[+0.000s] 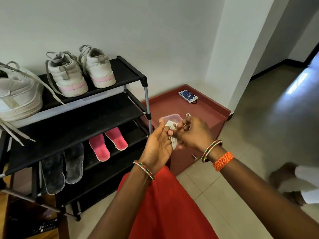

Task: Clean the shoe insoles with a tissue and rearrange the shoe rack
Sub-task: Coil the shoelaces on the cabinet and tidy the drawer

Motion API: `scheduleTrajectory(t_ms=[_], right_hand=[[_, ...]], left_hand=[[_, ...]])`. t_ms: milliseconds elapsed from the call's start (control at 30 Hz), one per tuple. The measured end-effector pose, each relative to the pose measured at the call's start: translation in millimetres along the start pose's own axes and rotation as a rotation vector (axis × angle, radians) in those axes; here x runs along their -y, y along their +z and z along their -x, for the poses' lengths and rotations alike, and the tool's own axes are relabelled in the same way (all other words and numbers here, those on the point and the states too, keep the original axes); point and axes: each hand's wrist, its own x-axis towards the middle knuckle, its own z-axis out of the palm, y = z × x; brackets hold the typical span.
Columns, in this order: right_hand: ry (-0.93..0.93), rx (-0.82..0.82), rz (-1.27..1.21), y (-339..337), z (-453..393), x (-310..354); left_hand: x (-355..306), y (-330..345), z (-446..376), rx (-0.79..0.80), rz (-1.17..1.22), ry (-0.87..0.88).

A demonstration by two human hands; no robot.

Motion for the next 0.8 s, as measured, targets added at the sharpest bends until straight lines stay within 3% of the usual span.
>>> scheduleTrajectory(t_ms=[233,367,500,533,667,800], right_hand=[[0.07,0.014,0.139,0.6,-22.5,-33.6],[0.055,-0.021,0.508,6.6,-36.9,-69.2],[0.137,-0.146,0.488,-15.3,-75.2,-100.9],[0.189,-0.181,0.415,-24.0,-92.5,-110.2],[0.51,-0.281,-0.268,-52.2,-175.9,-163.5],[0.564,-0.419,-0.433,-64.9,-258.3,-210.8]], left_hand=[[14.6,-7.2,-12.4,0.066,-0.02,-0.121],[36.3,-13.7,-30.9,-0.004,-0.015,-0.293],[44.4,-24.1,-65.1,-0.035,-0.085,-0.341],[40.2,-26.9,-77.3,-0.053,-0.129,-0.317],[33.2,-55.5,-151.0,-0.23,-0.408,-0.155],[43.8,-88.9,-223.0,-0.278,-0.63,-0.041]])
